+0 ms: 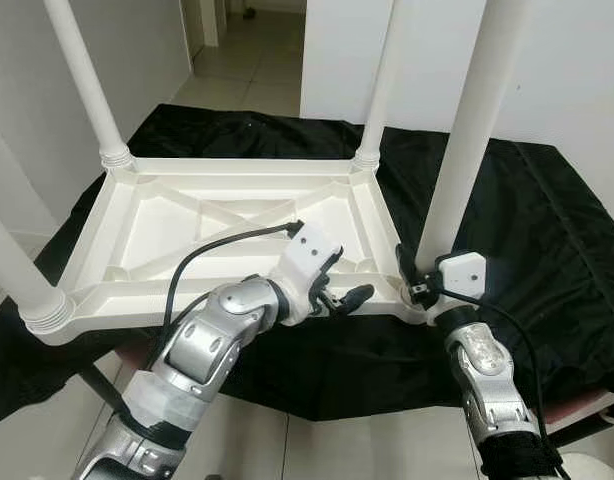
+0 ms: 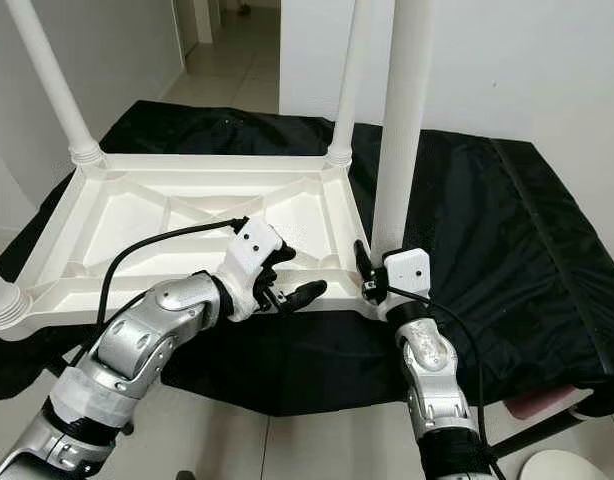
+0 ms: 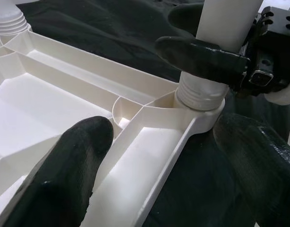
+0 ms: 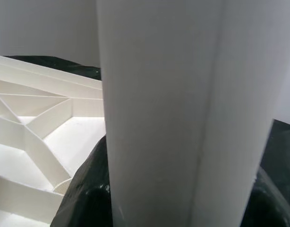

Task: Building children table

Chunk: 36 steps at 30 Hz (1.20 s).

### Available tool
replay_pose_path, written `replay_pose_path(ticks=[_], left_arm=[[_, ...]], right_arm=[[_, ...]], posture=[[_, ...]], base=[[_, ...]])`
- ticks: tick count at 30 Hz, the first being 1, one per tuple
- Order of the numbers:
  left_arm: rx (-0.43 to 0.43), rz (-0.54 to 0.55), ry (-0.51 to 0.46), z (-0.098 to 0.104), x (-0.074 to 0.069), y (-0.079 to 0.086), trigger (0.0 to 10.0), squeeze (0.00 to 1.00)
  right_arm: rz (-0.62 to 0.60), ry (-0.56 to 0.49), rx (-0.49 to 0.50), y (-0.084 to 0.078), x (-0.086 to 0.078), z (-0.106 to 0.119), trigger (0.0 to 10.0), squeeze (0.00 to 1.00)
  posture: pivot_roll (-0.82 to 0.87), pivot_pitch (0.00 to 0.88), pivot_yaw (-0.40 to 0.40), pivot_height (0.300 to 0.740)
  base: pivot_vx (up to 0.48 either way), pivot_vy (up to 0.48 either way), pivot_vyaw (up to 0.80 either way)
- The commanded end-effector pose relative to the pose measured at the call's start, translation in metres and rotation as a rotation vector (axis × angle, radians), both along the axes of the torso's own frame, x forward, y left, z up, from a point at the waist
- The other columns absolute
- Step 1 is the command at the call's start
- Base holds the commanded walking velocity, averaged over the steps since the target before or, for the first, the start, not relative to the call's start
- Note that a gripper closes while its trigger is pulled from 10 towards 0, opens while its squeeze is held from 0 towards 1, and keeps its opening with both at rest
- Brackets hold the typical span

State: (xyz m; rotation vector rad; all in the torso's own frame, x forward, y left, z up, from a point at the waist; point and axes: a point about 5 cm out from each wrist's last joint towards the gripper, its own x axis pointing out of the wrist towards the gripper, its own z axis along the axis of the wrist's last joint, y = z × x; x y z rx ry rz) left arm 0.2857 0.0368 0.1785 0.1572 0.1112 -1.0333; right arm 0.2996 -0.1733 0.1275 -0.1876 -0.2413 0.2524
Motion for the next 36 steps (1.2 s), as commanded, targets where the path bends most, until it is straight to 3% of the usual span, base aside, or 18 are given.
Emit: replay_pose_path(ticks=[1,15,34,36], left_arm=[[-0.008,-0.078,0.001,0.006,-0.004,-0.003,10.0,0.00],[-0.004,-0.069,-0.001,0.010,-0.004,0.000,10.0,0.00],[-0.016,-0.055,-0.005,0.013,-0.004,-0.001,10.0,0.00],[-0.016,-0.053,-0.006,0.013,-0.004,-0.001,10.0,0.00]], right_arm=[[0.027,0.187,0.023,0.001,-0.006,-0.037,10.0,0.00],[0.072,0.280,0.160,0.011,0.002,-0.044,10.0,0.00],[0.039,0.395,0.264,0.006,0.004,-0.055,10.0,0.00],[0.042,0.384,0.235,0.006,0.003,-0.056,10.0,0.00]], posture=[[0.03,0.033,-0.006,0.740],[0.04,0.038,-0.006,0.740],[0.04,0.040,-0.019,0.740],[0.04,0.039,-0.020,0.740]], base=[[0.000,0.000,0.00],[0.000,0.000,0.00],[0.000,0.000,0.00],[0.000,0.000,0.00]])
